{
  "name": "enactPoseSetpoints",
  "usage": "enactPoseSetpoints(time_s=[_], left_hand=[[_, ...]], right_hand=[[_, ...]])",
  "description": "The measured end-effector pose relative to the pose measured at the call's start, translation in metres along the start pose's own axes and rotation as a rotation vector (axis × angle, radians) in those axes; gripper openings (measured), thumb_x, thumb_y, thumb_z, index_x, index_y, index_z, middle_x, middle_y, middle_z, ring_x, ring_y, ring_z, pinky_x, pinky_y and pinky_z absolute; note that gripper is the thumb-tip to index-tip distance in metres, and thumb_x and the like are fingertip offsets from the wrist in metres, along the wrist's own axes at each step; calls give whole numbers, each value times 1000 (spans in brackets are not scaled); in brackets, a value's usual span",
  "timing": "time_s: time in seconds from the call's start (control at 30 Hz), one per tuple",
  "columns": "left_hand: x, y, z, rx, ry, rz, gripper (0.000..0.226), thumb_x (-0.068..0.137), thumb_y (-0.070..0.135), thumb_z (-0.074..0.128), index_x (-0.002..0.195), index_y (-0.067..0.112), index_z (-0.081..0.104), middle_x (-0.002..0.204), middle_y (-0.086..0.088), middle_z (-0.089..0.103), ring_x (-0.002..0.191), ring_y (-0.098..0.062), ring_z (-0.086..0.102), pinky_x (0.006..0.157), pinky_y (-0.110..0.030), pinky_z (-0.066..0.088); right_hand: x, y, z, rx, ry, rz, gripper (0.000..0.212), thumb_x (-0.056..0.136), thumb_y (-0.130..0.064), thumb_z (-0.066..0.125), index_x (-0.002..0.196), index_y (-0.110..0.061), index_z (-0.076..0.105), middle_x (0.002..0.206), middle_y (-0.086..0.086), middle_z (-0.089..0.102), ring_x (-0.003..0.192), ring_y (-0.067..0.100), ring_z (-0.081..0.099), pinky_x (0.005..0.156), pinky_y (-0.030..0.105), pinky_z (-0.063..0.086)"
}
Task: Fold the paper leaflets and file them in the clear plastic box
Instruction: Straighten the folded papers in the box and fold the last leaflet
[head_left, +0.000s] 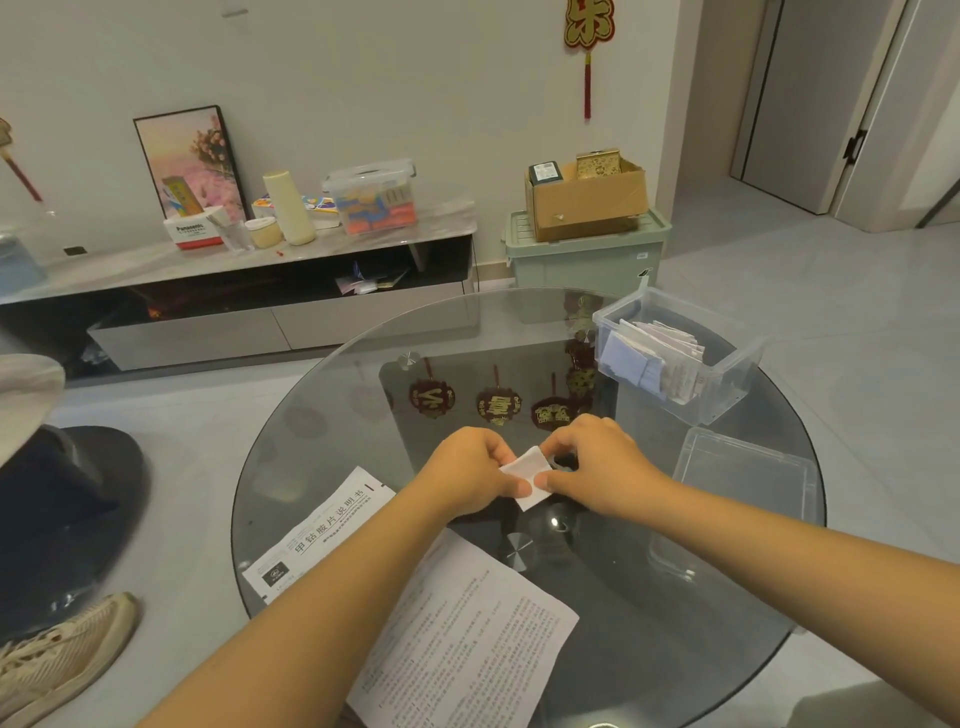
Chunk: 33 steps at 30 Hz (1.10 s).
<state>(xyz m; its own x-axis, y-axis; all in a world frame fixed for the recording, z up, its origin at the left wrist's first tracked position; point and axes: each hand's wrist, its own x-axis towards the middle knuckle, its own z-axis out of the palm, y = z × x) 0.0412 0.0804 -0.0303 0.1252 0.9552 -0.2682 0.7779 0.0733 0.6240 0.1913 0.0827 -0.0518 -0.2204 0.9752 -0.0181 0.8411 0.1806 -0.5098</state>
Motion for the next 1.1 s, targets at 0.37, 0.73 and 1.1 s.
enactPoseSetpoints(time_s=[0.37, 0.73, 1.1], left_hand=[[5, 22, -30, -633, -45, -3, 12, 75, 15, 77, 85, 15, 71, 70, 5, 69, 56, -3, 55, 51, -16, 35], [44, 101, -28, -612, 140, 141, 16, 70, 4, 80, 76, 11, 67, 64, -4, 68, 55, -12, 61, 52, -17, 48], [124, 138, 7, 370, 204, 629, 32, 95, 19, 37, 114, 20, 63, 115, 5, 62, 109, -15, 49, 100, -33, 20]], right_hand=[[6, -7, -57, 675, 52, 103, 12, 86, -25, 66, 82, -15, 72, 66, 0, 64, 52, 8, 49, 52, 18, 39], [21, 26, -126, 757, 164, 199, 10, 87, -13, 64, 89, -6, 72, 63, 8, 68, 46, 9, 58, 54, 19, 51], [45, 76, -137, 28, 642, 282, 16, 90, -22, 59, 92, -20, 74, 88, -2, 70, 78, 20, 61, 62, 26, 42]])
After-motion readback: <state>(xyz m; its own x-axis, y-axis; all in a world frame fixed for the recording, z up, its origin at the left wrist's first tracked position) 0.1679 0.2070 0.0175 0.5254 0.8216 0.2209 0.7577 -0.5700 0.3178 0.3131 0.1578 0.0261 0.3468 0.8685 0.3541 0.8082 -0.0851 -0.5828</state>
